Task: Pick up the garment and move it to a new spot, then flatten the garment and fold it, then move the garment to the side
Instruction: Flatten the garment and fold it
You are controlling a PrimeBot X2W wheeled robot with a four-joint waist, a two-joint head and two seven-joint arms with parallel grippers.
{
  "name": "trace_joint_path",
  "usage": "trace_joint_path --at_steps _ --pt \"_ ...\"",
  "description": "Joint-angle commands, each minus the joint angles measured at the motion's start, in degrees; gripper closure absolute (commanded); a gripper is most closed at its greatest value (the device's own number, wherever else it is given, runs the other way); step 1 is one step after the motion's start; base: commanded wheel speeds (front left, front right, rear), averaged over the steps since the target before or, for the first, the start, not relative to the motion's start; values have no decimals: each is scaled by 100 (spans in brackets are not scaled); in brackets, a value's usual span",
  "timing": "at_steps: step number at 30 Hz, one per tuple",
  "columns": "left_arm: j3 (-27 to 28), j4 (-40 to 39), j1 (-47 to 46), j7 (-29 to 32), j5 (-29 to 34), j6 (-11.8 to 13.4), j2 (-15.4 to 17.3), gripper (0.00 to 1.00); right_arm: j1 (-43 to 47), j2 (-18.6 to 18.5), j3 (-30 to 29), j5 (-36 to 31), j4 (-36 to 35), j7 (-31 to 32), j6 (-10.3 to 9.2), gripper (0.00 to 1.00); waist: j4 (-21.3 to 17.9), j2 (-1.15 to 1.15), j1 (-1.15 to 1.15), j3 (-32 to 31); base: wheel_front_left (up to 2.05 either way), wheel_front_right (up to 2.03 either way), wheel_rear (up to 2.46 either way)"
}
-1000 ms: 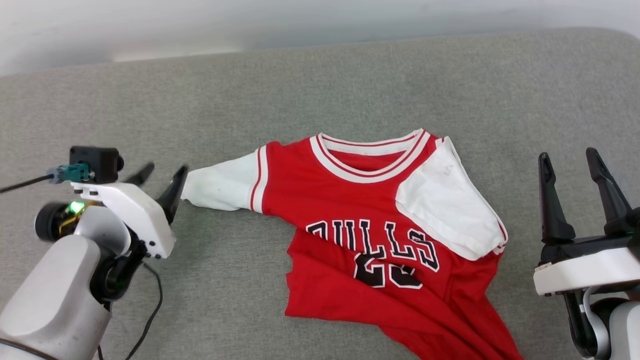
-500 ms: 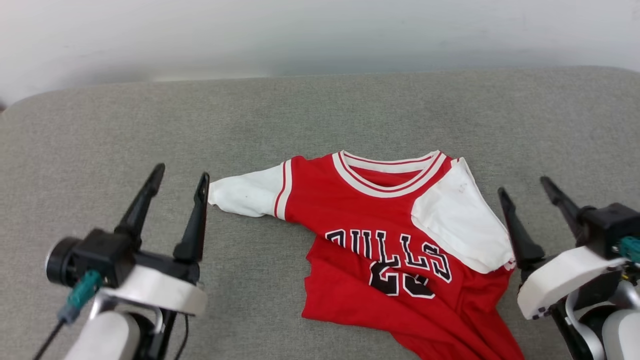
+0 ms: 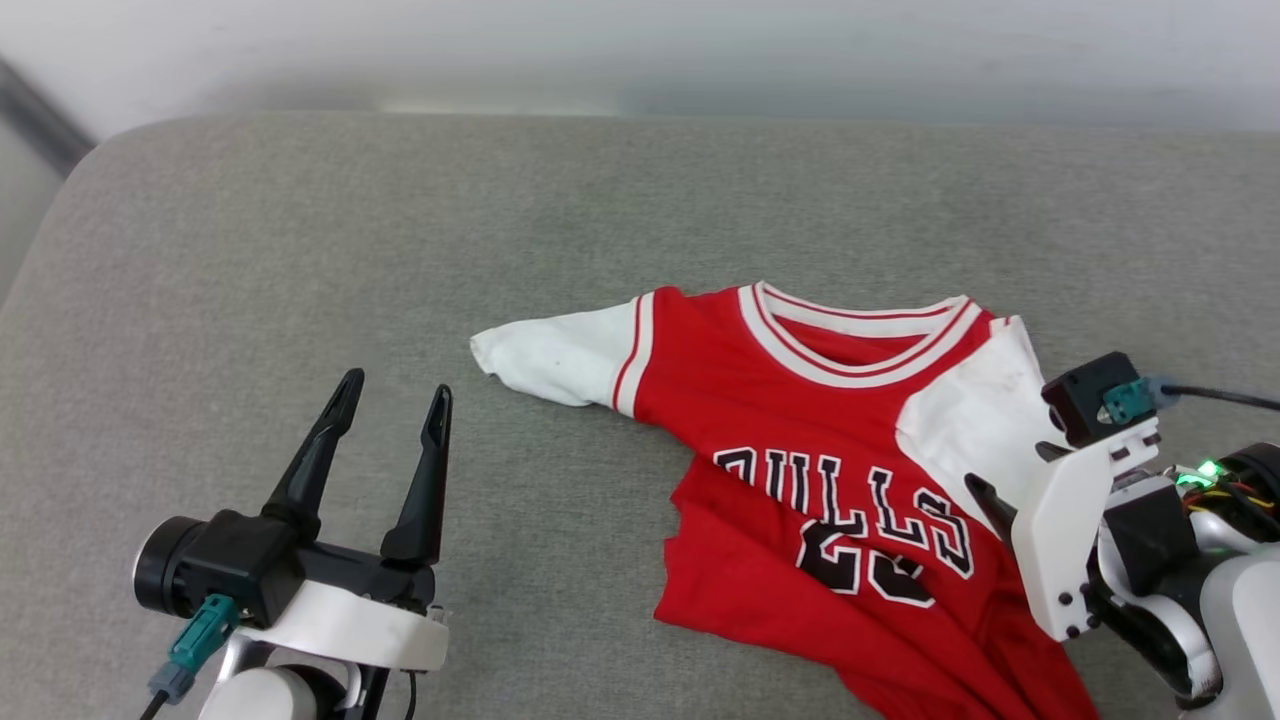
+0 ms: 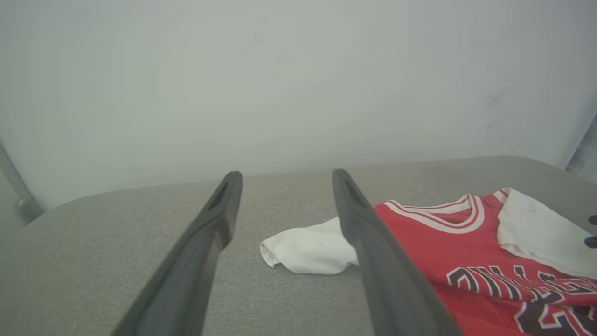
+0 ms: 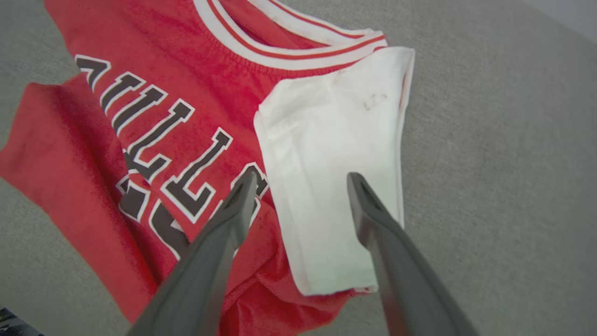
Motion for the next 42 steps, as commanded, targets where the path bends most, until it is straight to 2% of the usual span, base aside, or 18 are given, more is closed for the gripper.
trace_joint_path --at_steps 1,5,13,14,15,16,17,22,32,38,42 --pt "58 39 -72 -13 46 -70 -87 0 -117 10 -13 32 111 123 -4 0 167 0 0 119 0 0 0" --pt "111 162 -129 -13 158 -237 -278 0 -275 10 -51 32 404 295 -4 0 348 0 0 237 0 0 0" --pt "302 347 -132 -14 334 -492 -522 0 -305 68 -155 -25 865 134 -4 0 508 0 0 368 0 0 0" --pt "322 360 -131 -14 353 -521 -552 0 -303 85 -171 -30 914 104 -4 4 507 0 0 375 0 0 0" --pt "343 375 -129 -14 380 -537 -577 0 -305 105 -179 -19 950 79 -3 51 502 0 0 379 0 0 0" --pt "365 388 -128 -14 402 -560 -600 0 -312 139 -197 16 983 50 -4 69 492 0 0 382 0 0 0" --pt "385 404 -133 -14 422 -588 -615 0 -317 162 -199 39 1016 10 -3 100 480 0 0 383 0 0 0" --pt "447 470 -151 -14 511 -665 -679 0 -366 189 -190 105 1025 -167 -3 100 378 0 0 339 0 0 0" --pt "633 514 -9 -14 595 -735 -748 0 -288 245 -625 476 307 -283 -4 100 67 0 0 129 0 0 0" --pt "678 485 24 -14 642 -779 -776 0 -175 281 -1383 836 -17 -243 -4 100 -103 0 0 133 0 0 0" --pt "692 503 5 -14 647 -787 -778 0 -27 397 -2158 1024 152 -273 -4 100 -182 0 0 210 0 0 0"
